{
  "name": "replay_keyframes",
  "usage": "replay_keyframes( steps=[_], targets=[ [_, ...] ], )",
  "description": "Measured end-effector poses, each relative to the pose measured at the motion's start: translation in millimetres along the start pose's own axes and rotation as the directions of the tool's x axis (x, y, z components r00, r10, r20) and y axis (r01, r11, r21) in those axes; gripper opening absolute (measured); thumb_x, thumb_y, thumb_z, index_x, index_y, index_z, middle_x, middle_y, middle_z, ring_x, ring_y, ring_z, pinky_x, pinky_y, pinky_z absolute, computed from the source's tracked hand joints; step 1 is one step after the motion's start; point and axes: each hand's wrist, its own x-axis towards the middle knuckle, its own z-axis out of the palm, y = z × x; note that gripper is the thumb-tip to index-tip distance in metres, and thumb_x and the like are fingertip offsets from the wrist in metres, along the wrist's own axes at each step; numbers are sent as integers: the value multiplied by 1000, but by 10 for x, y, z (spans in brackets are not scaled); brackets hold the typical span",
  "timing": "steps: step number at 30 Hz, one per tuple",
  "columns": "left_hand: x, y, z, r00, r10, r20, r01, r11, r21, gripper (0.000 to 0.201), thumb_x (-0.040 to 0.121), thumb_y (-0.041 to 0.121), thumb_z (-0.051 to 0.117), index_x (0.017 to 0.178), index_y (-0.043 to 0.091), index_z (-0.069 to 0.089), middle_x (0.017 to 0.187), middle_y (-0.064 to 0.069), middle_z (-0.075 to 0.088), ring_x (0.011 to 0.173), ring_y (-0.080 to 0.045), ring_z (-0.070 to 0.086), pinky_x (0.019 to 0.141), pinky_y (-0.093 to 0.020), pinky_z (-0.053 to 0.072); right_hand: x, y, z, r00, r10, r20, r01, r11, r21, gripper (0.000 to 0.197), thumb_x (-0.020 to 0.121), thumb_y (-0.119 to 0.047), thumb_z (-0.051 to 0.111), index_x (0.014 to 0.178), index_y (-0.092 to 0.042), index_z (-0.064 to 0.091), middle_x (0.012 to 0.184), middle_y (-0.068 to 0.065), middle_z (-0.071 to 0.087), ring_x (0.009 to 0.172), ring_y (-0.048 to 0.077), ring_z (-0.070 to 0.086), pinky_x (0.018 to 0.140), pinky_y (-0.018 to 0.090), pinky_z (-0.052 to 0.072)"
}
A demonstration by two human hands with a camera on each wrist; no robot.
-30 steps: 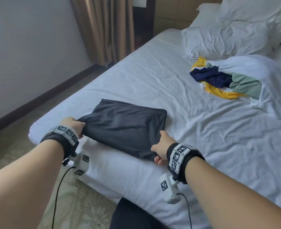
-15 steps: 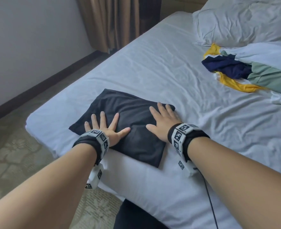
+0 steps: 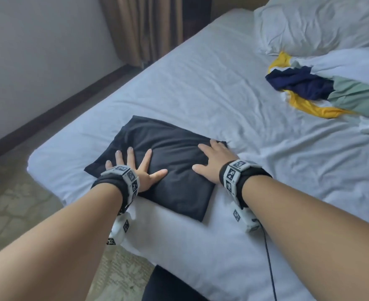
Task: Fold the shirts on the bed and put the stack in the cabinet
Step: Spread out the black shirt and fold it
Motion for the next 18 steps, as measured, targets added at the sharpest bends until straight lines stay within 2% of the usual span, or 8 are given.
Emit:
replay_keyframes(
  steps=[1, 3, 6, 9, 11, 13, 15, 18],
  targets=[
    [-12, -8, -62, 1000, -12, 9, 12, 1000, 14, 110, 56, 105, -1, 154, 56, -13, 171, -2, -10, 155, -41, -4, 121, -62, 6, -126, 93, -49, 1000, -22, -16, 22, 999, 33, 81, 89, -67, 51, 158, -42, 18, 170, 4, 0, 156, 29, 3, 126, 43, 8],
    [-41, 43, -262, 998, -48, 50, 44, 997, 63, 121, 48, 109, 1, 157, 54, -4, 171, -6, -2, 154, -42, 1, 120, -63, 8, -416, 477, -123, 999, 47, 0, -47, 995, 90, 79, 89, -63, 55, 157, -49, 17, 170, 1, -7, 155, 33, -2, 126, 44, 7],
    [-228, 402, -557, 997, -78, -24, 80, 990, 120, 110, 66, 103, 15, 158, 42, 20, 168, -9, 14, 154, -40, 4, 120, -62, 7, -997, 1373, -315, 945, 327, -3, -326, 943, 70, 84, 83, -66, 57, 152, -58, 11, 169, -4, -9, 154, 37, -1, 123, 53, 13],
    [-541, 1063, -588, 990, 96, -107, -97, 995, -9, 102, 74, 99, 15, 159, 44, 9, 171, -7, -5, 155, -35, -10, 123, -56, -1, -1589, 2244, -519, 809, 588, 18, -588, 807, 56, 97, 65, -75, 57, 149, -57, 13, 167, 3, 6, 148, 44, 14, 118, 55, 25],
    [-755, 1630, -573, 957, 268, -110, -278, 957, -86, 102, 74, 99, 18, 160, 47, 0, 171, -4, -11, 156, -32, -12, 126, -50, 1, -1888, 2634, -498, 751, 652, 102, -658, 752, 41, 101, 54, -81, 59, 142, -58, 16, 164, 8, 21, 143, 41, 30, 116, 51, 33],
    [-955, 2231, -591, 905, 417, -83, -424, 900, -104, 102, 75, 98, 24, 159, 48, -5, 171, -3, -13, 157, -31, -11, 126, -49, 3, -1999, 2881, -371, 769, 609, 194, -627, 778, 44, 114, 46, -87, 60, 147, -59, 15, 165, 10, 23, 146, 34, 34, 118, 47, 32],
    [-1103, 2797, -638, 846, 530, -60, -533, 841, -93, 105, 74, 97, 36, 158, 50, -7, 170, -1, -14, 157, -31, -11, 126, -50, 4, -2076, 2895, -356, 798, 561, 222, -584, 810, 54, 117, 52, -87, 61, 154, -51, 17, 166, 10, 20, 149, 31, 31, 119, 45, 30],
    [-1179, 3546, -663, 757, 652, -42, -653, 756, -51, 120, 66, 90, 62, 158, 51, -4, 171, -1, -11, 157, -32, -6, 126, -54, 9, -2114, 2976, -398, 855, 479, 200, -502, 861, 82, 90, 71, -75, 67, 150, -50, 33, 156, 4, 43, 138, 27, 48, 111, 37, 41]
  ],
)
